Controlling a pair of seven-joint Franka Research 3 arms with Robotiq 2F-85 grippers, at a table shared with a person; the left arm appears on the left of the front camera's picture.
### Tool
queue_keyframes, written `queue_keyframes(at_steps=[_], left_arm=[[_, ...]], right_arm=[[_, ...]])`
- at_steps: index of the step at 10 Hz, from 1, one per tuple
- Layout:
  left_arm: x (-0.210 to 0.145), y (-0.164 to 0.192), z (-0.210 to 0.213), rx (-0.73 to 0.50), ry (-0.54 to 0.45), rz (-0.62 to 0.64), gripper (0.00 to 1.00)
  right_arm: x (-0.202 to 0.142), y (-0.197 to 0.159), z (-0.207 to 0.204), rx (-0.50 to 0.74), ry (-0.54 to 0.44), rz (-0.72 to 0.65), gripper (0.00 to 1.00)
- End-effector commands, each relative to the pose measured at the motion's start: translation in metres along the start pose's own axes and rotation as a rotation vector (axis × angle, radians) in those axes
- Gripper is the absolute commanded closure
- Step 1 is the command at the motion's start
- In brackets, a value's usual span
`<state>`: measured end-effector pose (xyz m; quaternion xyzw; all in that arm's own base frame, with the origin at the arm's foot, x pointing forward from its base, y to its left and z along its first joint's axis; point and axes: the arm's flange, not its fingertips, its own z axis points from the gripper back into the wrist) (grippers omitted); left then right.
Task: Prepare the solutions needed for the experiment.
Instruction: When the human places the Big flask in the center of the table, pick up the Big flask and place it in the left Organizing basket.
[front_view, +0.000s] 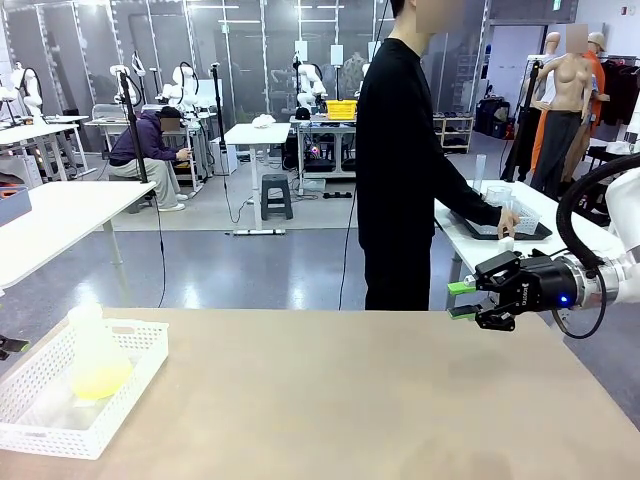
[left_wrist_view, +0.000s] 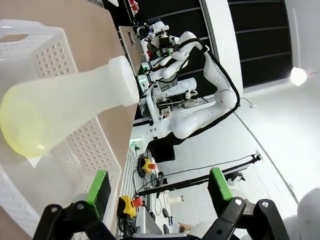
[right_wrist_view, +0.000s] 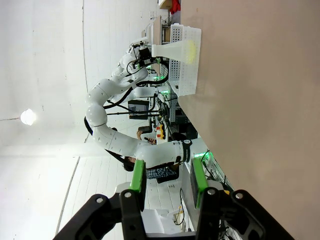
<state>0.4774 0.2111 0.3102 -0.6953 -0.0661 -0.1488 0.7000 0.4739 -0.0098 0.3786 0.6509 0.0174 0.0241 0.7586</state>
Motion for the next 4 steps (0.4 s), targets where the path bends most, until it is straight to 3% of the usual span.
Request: queue_keyframes(at_steps=[1,4], left_arm=[[-0.0037,-0.0022,0.0001,-0.003,-0.008,-0.005,0.00],[-0.0037,-0.0022,0.0001,-0.003,-0.008,-0.005,0.00]], right_arm=[[0.0001,0.0011,-0.0002,-0.009,0.008,-0.002,0.53],[0.0001,0.0011,-0.0002,-0.009,0.008,-0.002,0.53]])
